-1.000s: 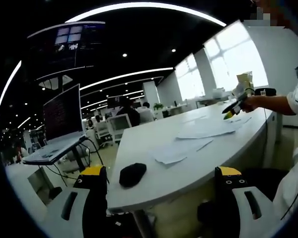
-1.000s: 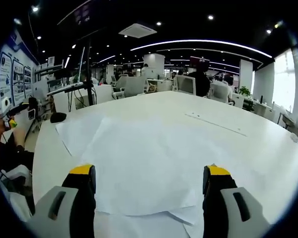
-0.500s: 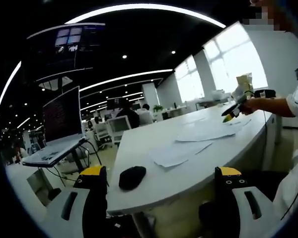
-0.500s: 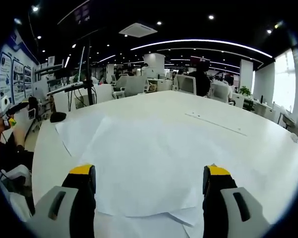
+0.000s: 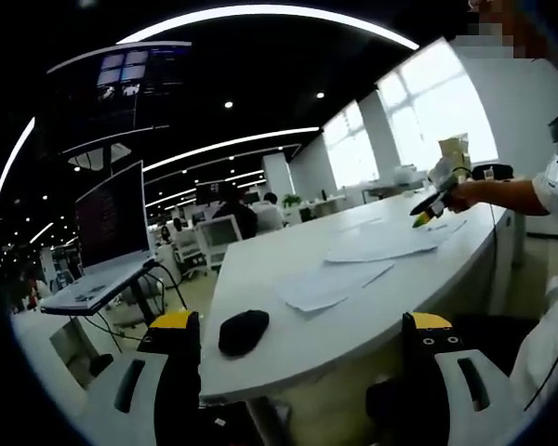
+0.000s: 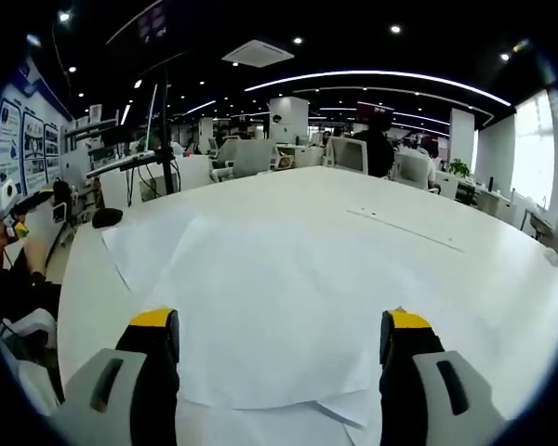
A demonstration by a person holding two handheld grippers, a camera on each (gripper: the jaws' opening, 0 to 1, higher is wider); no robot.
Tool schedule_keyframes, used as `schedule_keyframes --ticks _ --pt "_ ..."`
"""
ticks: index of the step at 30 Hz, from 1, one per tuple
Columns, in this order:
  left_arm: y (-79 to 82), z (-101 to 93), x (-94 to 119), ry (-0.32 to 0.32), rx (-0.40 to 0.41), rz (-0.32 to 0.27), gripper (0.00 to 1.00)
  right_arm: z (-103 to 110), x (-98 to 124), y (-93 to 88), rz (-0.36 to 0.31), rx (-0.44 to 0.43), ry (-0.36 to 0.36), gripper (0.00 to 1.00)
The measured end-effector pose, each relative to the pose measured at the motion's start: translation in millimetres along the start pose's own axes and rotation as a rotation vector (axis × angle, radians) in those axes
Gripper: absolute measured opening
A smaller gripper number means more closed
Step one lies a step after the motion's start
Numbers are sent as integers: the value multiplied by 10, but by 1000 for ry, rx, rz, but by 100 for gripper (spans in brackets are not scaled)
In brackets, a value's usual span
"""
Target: Organize the stack of printing papers by aligning and flattening the scattered papers on the table
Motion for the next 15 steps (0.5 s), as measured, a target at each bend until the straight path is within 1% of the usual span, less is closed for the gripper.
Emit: schedule_keyframes --ticks 7,11,15 --pt "40 14 6 7 -1 -5 92 -4 -10 -9 0 0 2 84" --pt "25 -19 8 -4 -13 10 92 -11 -22 -58 9 0 -1 84" --pt "61 50 50 13 -11 4 92 -9 -50 -58 5 -10 2 84"
Point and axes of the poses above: the point that each gripper's makers call its tool centre point, and the gripper's own axes: x roughly backward along the fingers, z roughly to its left, y roughly out of its top, the point moved 2 cm from there along x, roughly backward along the fingers, and after that the axes turned 5 degrees about -x, right-handed, at the moved point
